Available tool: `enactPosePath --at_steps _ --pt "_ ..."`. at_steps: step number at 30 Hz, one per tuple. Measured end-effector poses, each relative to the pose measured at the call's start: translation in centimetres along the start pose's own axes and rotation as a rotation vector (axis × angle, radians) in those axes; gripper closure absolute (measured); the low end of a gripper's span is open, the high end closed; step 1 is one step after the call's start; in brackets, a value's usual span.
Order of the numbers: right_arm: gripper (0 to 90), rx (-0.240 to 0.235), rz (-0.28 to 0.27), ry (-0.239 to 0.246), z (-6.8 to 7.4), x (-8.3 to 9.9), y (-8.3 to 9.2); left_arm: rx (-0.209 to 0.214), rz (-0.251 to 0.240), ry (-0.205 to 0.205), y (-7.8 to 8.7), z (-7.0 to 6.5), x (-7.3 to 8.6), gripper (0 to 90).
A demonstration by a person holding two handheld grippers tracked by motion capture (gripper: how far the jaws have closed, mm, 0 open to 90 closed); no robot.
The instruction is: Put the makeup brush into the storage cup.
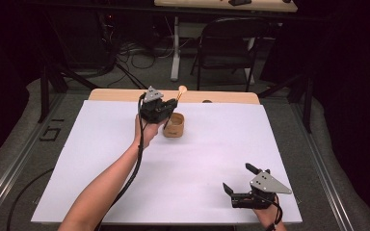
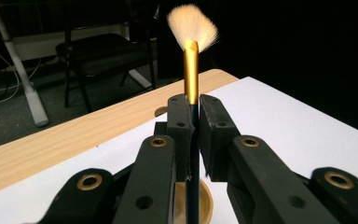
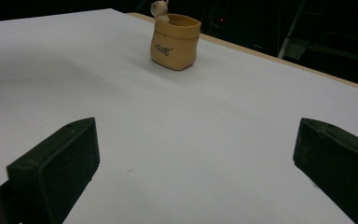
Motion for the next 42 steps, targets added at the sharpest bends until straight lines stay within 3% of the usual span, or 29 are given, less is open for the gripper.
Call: enactPosePath --at_steps 15,33,42 --pt "0.0 -0.002 -0.003 0.002 0.0 0.0 0.0 0.026 -0.036 0.004 -1.2 -0.6 -1.3 83.4" --pt "0.0 -0.006 -0.003 -0.003 0.1 0.0 0.1 0.019 -0.069 -0.019 -2.1 -0.3 -2.1 83.4" --pt "0.0 -0.006 -0.004 -0.003 0.0 0.0 0.1 0.024 -0.096 -0.010 -3.0 -0.4 -2.2 83.4"
Point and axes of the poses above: each handheld gripper's, and its own axes: y roughly backward along the jaws, x roughly out of its underside, z roughly to its left, the point moved 10 cm from there along -y, roughly forward along the jaws, and after that the axes turned 8 degrees about z, right-handed, at the moved point
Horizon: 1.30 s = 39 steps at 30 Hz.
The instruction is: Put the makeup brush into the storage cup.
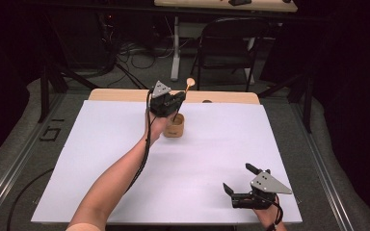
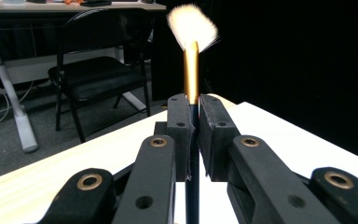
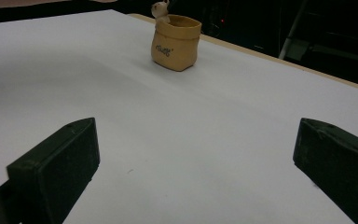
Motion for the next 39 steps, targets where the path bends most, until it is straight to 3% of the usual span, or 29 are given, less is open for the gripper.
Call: enactPosePath --at_steps 23,28,29,30,39 --pt "0.0 -0.001 0.001 0.006 0.0 0.0 0.0 -0.047 -0.020 0.002 -1.4 0.9 0.8 83.3" --pt "0.0 -0.001 0.001 0.007 0.0 0.0 0.0 -0.035 -0.017 -0.003 -1.6 0.7 1.1 83.3" --pt "0.0 -0.001 0.001 0.008 0.0 0.0 0.0 -0.058 -0.014 0.001 -1.6 0.8 1.1 83.3" --pt "0.0 -0.001 0.001 0.009 0.0 0.0 0.0 -0.036 -0.018 -0.003 -1.7 0.7 1.2 83.3" --pt "0.0 -0.002 -0.002 0.008 0.0 0.0 0.0 -0.042 -0.003 -0.011 -2.0 0.6 1.7 83.3"
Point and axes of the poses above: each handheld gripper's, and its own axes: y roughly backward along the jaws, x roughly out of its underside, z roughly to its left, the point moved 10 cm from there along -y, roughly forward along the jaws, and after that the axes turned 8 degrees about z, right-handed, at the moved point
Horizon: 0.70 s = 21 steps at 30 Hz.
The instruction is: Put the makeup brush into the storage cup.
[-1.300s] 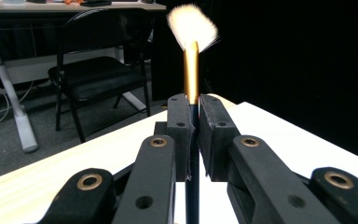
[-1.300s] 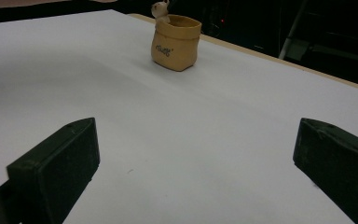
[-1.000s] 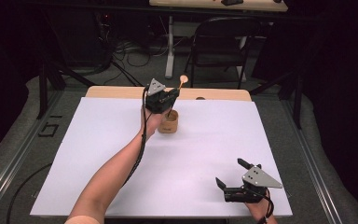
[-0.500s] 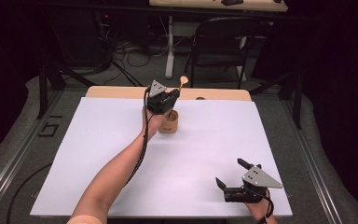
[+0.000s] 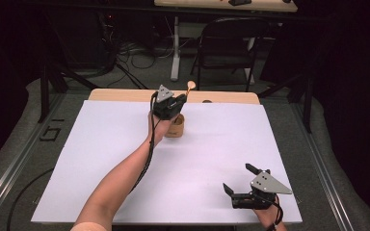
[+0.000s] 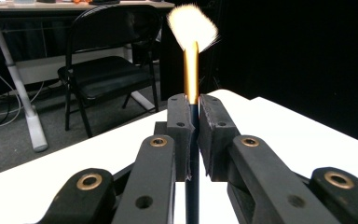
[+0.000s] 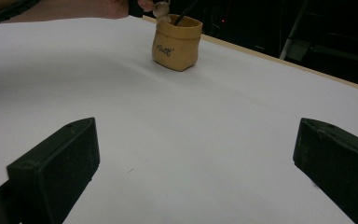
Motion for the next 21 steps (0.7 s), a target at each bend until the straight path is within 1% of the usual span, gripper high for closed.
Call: enactPosePath --at_steps 2,7,9,16,17,18,19,21 --pt "0.0 -0.001 0.002 -0.002 0.0 0.0 0.0 -0.008 0.005 -0.008 -0.1 0.0 0.2 83.3" --pt "0.0 -0.003 0.004 -0.004 0.0 0.0 0.1 -0.012 0.012 -0.004 -0.1 0.1 0.4 83.2" --pt "0.0 -0.001 0.006 -0.004 0.0 0.1 0.0 -0.010 0.015 -0.003 -0.1 0.1 0.5 83.2" --pt "0.0 -0.001 0.000 -0.004 0.0 0.0 0.0 0.002 0.035 -0.017 0.0 0.0 0.8 82.9" --pt "0.0 0.000 0.000 -0.004 0.0 0.0 0.0 -0.001 0.034 -0.013 0.0 0.1 0.9 82.9" --pt "0.0 -0.001 0.007 -0.001 0.0 0.1 0.0 0.001 0.043 -0.013 0.0 0.2 1.1 82.8" --pt "0.0 -0.001 0.008 -0.003 0.0 0.1 0.0 -0.006 0.041 -0.011 0.0 0.2 1.1 82.7" --pt "0.0 0.000 0.006 -0.001 0.0 0.1 0.0 0.002 0.046 -0.014 0.1 0.2 1.2 82.2"
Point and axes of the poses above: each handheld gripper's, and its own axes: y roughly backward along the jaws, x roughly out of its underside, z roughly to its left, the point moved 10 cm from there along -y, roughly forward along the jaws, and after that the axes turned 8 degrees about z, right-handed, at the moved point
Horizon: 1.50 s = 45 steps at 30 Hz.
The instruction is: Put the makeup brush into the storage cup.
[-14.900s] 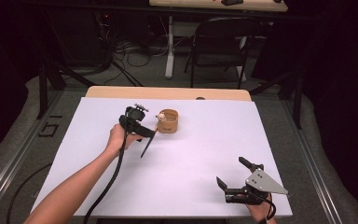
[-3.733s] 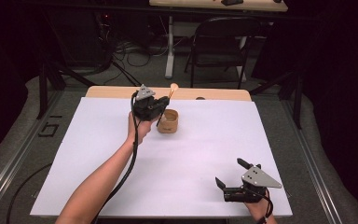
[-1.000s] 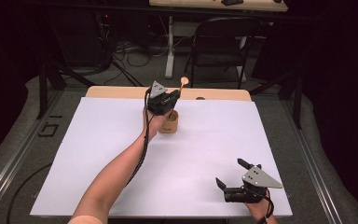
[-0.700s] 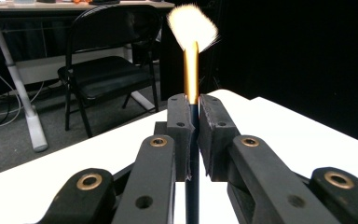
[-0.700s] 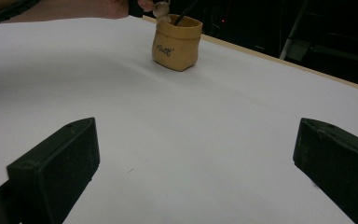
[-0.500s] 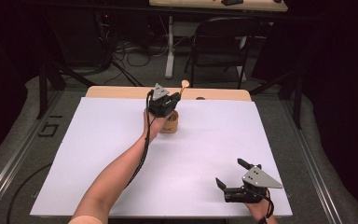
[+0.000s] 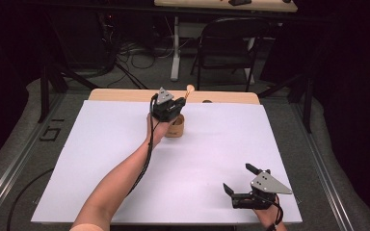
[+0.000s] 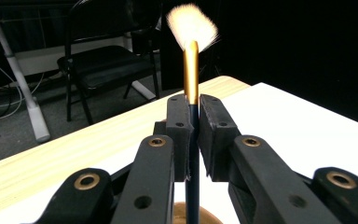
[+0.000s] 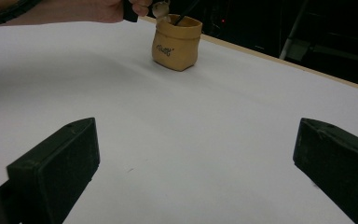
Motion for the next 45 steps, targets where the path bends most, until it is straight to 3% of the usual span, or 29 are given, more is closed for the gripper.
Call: enactPosePath --at_steps 8,12,15,31,45 --pt "0.0 0.000 -0.006 0.000 0.0 -0.1 0.0 0.013 0.001 0.000 1.1 0.0 -0.5 42.0" --pt "0.0 -0.001 -0.005 -0.001 0.0 0.0 -0.1 0.024 0.018 -0.013 1.9 -0.1 -0.6 26.6" --pt "0.0 -0.001 -0.004 0.000 0.1 -0.1 -0.1 0.026 0.026 -0.028 2.7 -0.1 -0.5 20.2" --pt "0.0 -0.013 -0.007 -0.005 0.1 -0.2 -0.2 0.034 0.043 -0.054 7.2 0.5 1.1 11.7" --pt "0.0 -0.028 -0.025 -0.022 0.0 -0.4 0.1 0.046 0.096 -0.078 8.8 0.2 3.3 8.1"
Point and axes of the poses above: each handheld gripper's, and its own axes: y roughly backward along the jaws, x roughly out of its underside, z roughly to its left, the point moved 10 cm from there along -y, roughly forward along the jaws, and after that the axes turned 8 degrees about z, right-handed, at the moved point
